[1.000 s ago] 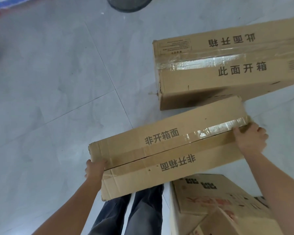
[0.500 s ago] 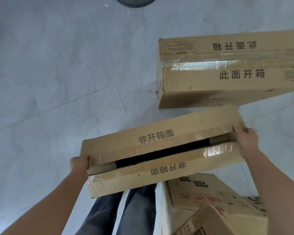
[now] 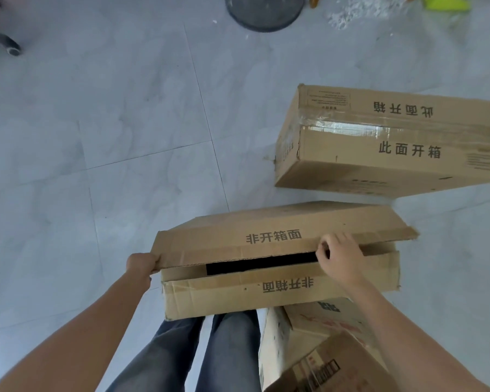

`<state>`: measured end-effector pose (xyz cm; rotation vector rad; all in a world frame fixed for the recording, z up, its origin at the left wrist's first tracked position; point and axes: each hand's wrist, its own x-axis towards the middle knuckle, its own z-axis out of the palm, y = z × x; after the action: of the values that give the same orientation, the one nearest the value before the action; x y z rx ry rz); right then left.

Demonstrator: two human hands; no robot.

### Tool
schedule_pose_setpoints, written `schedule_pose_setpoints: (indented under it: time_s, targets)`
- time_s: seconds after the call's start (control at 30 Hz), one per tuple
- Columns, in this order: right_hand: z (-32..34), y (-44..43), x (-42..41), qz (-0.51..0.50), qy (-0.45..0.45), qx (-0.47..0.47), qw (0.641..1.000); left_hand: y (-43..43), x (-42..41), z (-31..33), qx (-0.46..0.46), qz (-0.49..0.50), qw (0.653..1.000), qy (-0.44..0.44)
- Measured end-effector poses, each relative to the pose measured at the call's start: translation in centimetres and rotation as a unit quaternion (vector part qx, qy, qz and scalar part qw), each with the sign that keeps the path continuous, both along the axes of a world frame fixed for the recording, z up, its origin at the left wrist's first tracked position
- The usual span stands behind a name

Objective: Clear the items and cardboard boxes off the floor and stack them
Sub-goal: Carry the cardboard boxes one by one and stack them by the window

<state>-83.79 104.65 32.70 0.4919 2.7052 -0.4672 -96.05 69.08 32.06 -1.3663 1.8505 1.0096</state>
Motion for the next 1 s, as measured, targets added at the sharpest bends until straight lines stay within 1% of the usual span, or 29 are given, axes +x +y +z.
schedule_pose_setpoints:
  time_s: [0.07,0.1,0.17,0.23,0.3,0.37,0.43,0.5,0.57,0.63,0.7,0.8,0.83,0.9,0.93,1.0]
  targets:
    - [-0.9,-1.7,0.9,0.109,0.037,0.033,0.993,-0.5,0.3,-0.4,0.003,-0.006,1.0,-0.001]
    - [-1.3,-2.5,1.0,0.14,0.044,0.05,0.988,-0.6,0.4,-0.6,0.008,-0.007,1.0,-0.004]
    - [-1.8,-3.7,0.6,0.182,0.065,0.067,0.979,-0.3,0.2,-0.7,0.02,0.002,1.0,0.004]
    - [-2.0,-4.7,0.2,0.212,0.079,0.064,0.972,0.1,-0.5,-0.7,0.023,-0.01,0.999,0.04]
    - [-2.4,-5.7,-0.1,0.233,0.043,0.047,0.97,0.4,-1.6,-0.8,0.022,-0.053,0.996,0.072]
    - [-2.8,-6.3,-0.6,0.231,-0.053,0.043,0.971,0.7,-2.7,-0.8,0.008,-0.094,0.992,0.082]
    - [-3.2,-6.7,-0.9,0.21,-0.134,0.039,0.968,0.8,-3.4,-0.9,0.004,-0.1,0.992,0.082]
    - [-3.6,-7.0,-1.4,0.184,-0.185,0.024,0.965,0.8,-3.8,-0.9,0.017,-0.083,0.993,0.085]
    - [-3.8,-7.2,-1.9,0.187,-0.194,0.036,0.962,0.6,-3.9,-0.6,0.058,-0.079,0.991,0.087]
    - [-3.7,-7.2,-2.3,0.184,-0.171,0.046,0.967,0.0,-3.7,-0.6,0.094,-0.118,0.985,0.088]
    - [-3.5,-7.2,-2.3,0.183,-0.158,0.049,0.969,-0.5,-3.0,-0.5,0.087,-0.227,0.966,0.085]
    - [-3.3,-7.1,-1.5,0.148,-0.166,0.006,0.975,-1.0,-2.0,-0.9,0.012,-0.384,0.914,0.13]
    - [-3.1,-7.0,-1.3,0.137,-0.169,-0.011,0.976,-1.0,-1.9,-1.0,-0.019,-0.412,0.9,0.14]
    - [-2.5,-6.9,-0.9,0.139,-0.173,-0.033,0.975,-1.0,-2.2,-1.1,-0.078,-0.443,0.884,0.128]
    - [-2.2,-7.0,-0.8,0.15,-0.171,-0.036,0.973,-1.0,-2.5,-1.1,-0.111,-0.474,0.867,0.112]
    - [-1.1,-7.3,-0.4,0.174,-0.169,-0.031,0.97,-1.1,-3.5,-0.5,-0.174,-0.55,0.811,0.097]
